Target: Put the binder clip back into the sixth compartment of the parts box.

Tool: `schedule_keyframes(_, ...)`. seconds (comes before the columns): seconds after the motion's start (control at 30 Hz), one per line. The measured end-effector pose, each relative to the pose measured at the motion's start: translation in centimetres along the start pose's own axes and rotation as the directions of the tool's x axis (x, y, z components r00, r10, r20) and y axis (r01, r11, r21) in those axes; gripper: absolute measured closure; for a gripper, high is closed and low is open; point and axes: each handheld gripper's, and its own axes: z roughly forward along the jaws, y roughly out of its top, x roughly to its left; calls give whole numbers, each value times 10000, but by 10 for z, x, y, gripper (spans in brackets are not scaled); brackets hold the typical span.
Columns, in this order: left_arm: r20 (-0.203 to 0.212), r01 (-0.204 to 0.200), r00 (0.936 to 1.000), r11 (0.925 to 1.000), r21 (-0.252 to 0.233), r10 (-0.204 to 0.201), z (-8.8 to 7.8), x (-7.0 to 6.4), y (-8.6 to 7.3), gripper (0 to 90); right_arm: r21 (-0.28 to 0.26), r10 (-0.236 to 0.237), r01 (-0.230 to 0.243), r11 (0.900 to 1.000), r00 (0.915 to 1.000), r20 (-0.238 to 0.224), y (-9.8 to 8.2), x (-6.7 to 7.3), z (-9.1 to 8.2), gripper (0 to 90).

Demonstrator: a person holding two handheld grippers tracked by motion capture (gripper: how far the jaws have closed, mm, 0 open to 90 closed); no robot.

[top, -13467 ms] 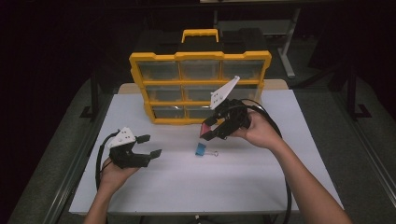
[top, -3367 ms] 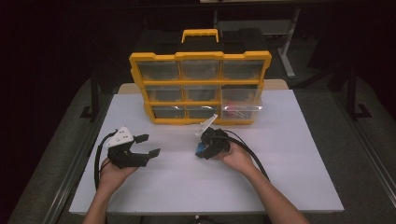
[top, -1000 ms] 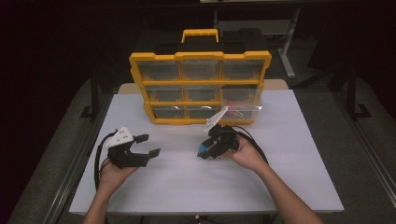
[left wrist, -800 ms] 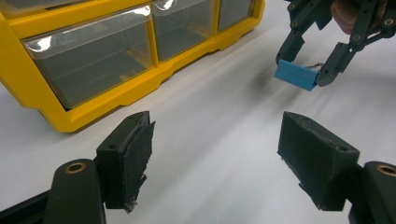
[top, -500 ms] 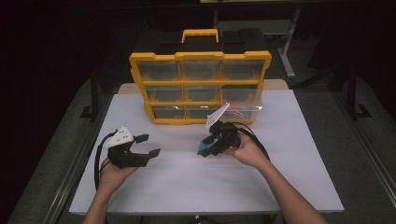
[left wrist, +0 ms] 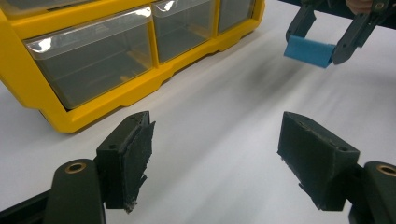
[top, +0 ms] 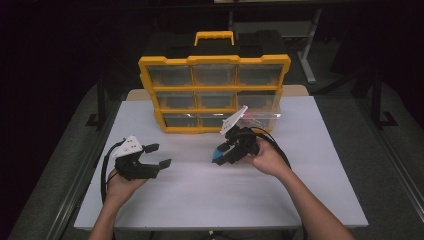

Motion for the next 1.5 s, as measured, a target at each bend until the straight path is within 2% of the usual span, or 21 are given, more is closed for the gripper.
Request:
schedule_keyframes(0.1,-5,28,10000,10000,-4,-28,-1,0,0,260,-185,-17,17,9998,10000,-16,4,0,-7,486)
schedule_keyframes(0.2,-9,26,10000,10000,66,-26,-1,0,0,260,-300,-303,306,9991,9995,95,7,-1,-11,486)
schedule_keyframes(0.3,-7,47,10000,10000,48,-47,-1,0,0,260,-183,-114,116,9998,9999,76,10,0,-16,486)
schedule_keyframes(0.33,-7,45,10000,10000,57,-45,-1,0,0,260,-332,-335,340,9989,9993,150,13,-1,-20,486)
schedule_keyframes(0.4,-7,55,10000,10000,59,-55,-1,0,0,260,-330,-304,309,9990,9994,144,14,-1,-21,486)
schedule_keyframes(0.53,-16,-85,10000,10000,52,85,-1,1,1,260,-425,-545,554,9976,9983,216,18,-3,-27,486)
schedule_keyframes(0.87,-12,-74,10000,10000,48,74,-1,1,1,260,-478,-508,516,9975,9986,178,27,-6,-40,486)
schedule_keyframes(0.9,-8,-73,10000,10000,41,73,-1,1,1,260,-394,-342,348,9986,9993,169,28,-4,-42,486)
schedule_keyframes(0.97,-5,-50,10000,10000,36,50,-1,1,1,260,-407,-325,332,9986,9993,174,30,-3,-45,486)
schedule_keyframes(1.07,-3,-77,10000,10000,47,77,-1,1,1,260,-461,-542,554,9974,9982,270,34,-4,-50,486)
schedule_keyframes(1.3,-31,-104,9999,9999,35,104,-2,2,1,260,-688,-522,550,9961,9978,413,39,-4,-62,486)
schedule_keyframes(1.4,-29,-71,10000,10000,7,71,-2,2,1,260,-711,-485,506,9962,9983,308,39,-4,-62,486)
schedule_keyframes(1.43,-30,-64,10000,10000,12,64,-2,2,1,260,-793,-650,677,9945,9972,364,39,-4,-61,486)
schedule_keyframes(1.5,-34,-69,10000,10000,23,69,-2,2,1,260,-865,-683,703,9938,9973,265,40,-3,-63,486)
